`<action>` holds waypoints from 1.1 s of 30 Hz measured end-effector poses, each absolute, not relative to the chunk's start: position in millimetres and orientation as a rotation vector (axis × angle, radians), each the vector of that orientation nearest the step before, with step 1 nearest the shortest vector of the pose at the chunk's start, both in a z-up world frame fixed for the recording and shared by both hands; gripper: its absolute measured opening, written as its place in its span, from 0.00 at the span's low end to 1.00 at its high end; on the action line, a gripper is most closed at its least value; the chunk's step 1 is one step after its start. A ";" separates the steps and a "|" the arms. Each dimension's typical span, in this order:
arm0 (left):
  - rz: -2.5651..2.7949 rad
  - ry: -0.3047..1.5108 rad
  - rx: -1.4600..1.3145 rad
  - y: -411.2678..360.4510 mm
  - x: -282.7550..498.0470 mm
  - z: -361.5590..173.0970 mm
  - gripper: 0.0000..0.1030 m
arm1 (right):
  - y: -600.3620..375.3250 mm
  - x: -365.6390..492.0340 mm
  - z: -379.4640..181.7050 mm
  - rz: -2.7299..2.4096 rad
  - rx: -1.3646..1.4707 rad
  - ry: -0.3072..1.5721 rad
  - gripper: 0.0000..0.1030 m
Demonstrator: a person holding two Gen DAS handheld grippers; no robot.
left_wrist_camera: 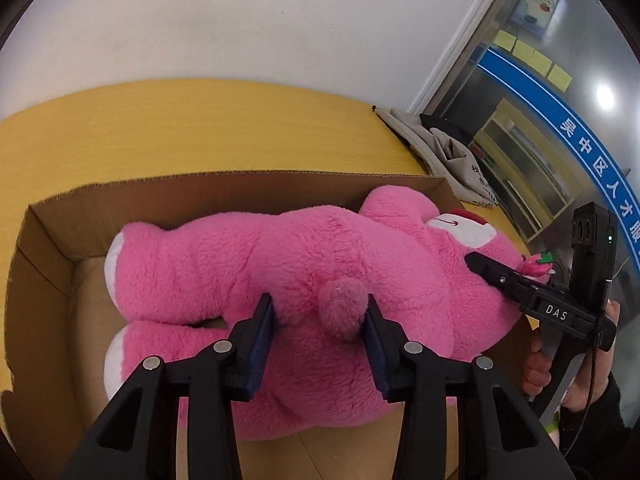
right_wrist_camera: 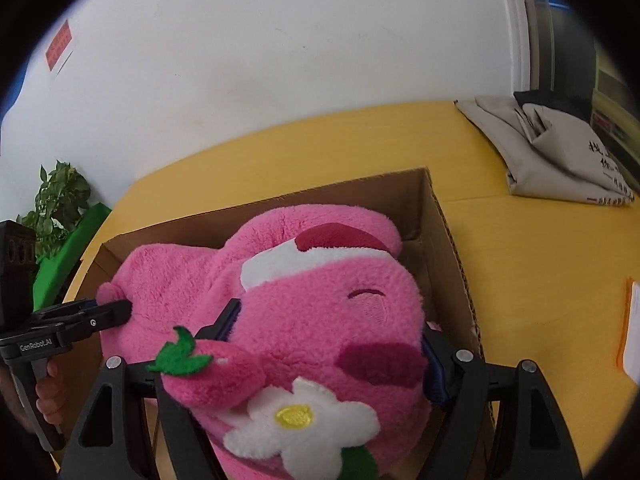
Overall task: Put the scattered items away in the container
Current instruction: 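Lift the pink bear with both grippers and carry it over the cardboard box, then lower the pink bear into the box and open both grippers, then move both grippers back toward the light blue bear with red headband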
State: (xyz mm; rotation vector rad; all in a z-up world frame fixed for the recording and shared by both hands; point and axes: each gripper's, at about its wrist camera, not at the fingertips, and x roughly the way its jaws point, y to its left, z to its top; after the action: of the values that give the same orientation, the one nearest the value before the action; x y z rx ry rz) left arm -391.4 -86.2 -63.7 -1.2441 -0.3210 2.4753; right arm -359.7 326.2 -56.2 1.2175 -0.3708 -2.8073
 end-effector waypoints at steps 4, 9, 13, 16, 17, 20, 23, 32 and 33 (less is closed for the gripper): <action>2.503 -0.321 -1.279 -89.5 -394.9 -71.7 0.58 | 327.3 -367.8 -58.2 -2.824 1.220 -0.368 0.75; 2.478 -0.437 -1.340 -99.2 -404.5 -73.6 0.79 | 333.7 -383.3 -64.7 -2.850 1.248 -0.369 0.86; 2.555 -0.417 -1.264 -106.5 -381.7 -38.4 0.79 | 327.9 -367.1 -43.0 -2.890 1.228 -0.270 0.88; 2.671 -0.308 -1.120 -108.4 -337.8 7.6 0.81 | 326.0 -333.1 -9.1 -2.896 1.120 -0.268 0.91; 2.706 -0.274 -1.076 -109.4 -320.0 21.9 0.87 | 325.8 -319.1 2.2 -2.891 1.088 -0.280 0.94; 2.827 -0.154 -0.960 -108.9 -262.6 56.6 1.00 | 320.3 -271.9 31.3 -2.881 1.001 -0.269 1.00; 2.886 -0.051 -0.888 -103.4 -200.5 77.6 1.00 | 305.4 -218.1 50.6 -2.885 0.938 -0.208 1.00; 2.951 -0.062 -0.858 -72.0 -73.0 70.7 1.00 | 268.1 -85.0 56.4 -2.976 0.876 -0.113 1.00; 2.946 -0.067 -0.868 -67.8 -65.4 66.3 1.00 | 264.0 -71.3 54.2 -2.980 0.879 -0.096 1.00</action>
State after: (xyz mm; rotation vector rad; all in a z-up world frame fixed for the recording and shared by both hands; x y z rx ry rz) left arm -65.4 -67.8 66.3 -0.8678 -0.0675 2.9461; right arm -71.3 264.0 54.2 0.8786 -0.0960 -2.9805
